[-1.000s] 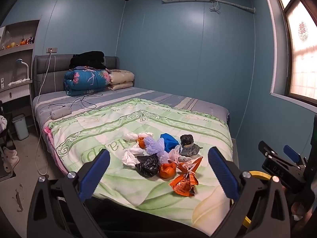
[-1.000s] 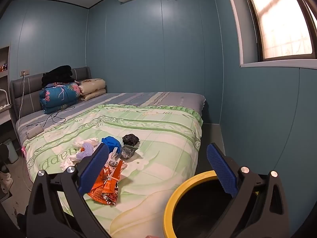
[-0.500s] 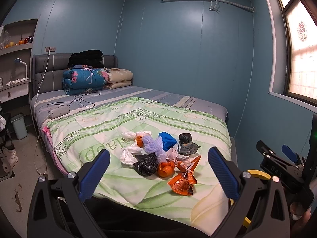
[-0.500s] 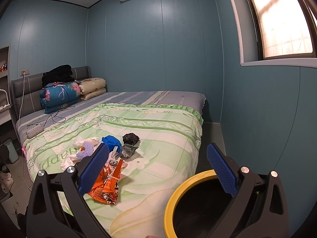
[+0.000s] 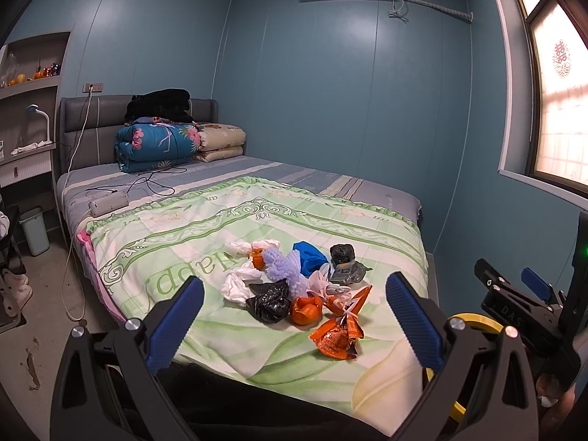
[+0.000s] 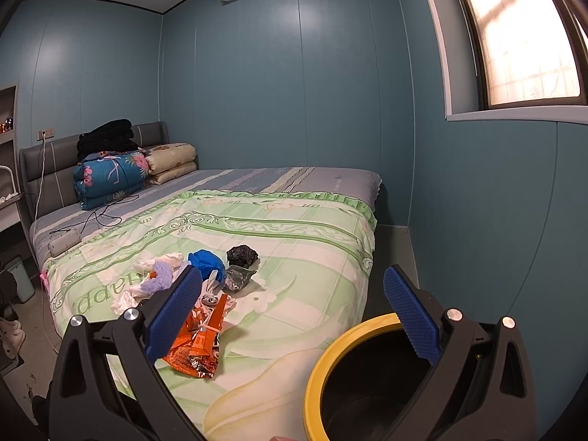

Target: Collect trash

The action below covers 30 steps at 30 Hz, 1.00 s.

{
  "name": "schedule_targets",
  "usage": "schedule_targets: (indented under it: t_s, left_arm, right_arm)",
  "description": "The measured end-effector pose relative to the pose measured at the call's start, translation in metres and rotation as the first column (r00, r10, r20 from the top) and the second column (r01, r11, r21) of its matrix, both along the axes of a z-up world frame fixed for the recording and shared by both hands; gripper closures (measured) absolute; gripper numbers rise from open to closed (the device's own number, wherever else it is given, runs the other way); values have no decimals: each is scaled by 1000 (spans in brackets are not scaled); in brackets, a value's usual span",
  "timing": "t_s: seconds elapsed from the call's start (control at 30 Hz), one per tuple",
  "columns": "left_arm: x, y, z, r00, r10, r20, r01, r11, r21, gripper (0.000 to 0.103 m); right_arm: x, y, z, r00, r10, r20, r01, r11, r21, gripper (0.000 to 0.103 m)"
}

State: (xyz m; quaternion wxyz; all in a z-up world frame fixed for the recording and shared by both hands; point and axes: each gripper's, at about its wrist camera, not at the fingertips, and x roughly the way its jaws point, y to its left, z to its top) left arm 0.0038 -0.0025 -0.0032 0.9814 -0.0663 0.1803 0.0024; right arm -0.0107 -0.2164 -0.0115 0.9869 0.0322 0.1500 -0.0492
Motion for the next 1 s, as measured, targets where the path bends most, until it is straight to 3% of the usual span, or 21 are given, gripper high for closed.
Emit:
schedule_targets:
  t_s: [1.0]
  left_arm:
    - [-3,1,-5,1000,-4,-7,4,1000,-4,7]
  right_arm:
    - [0,0,0,1000,2,-4,-2,1000,1,8]
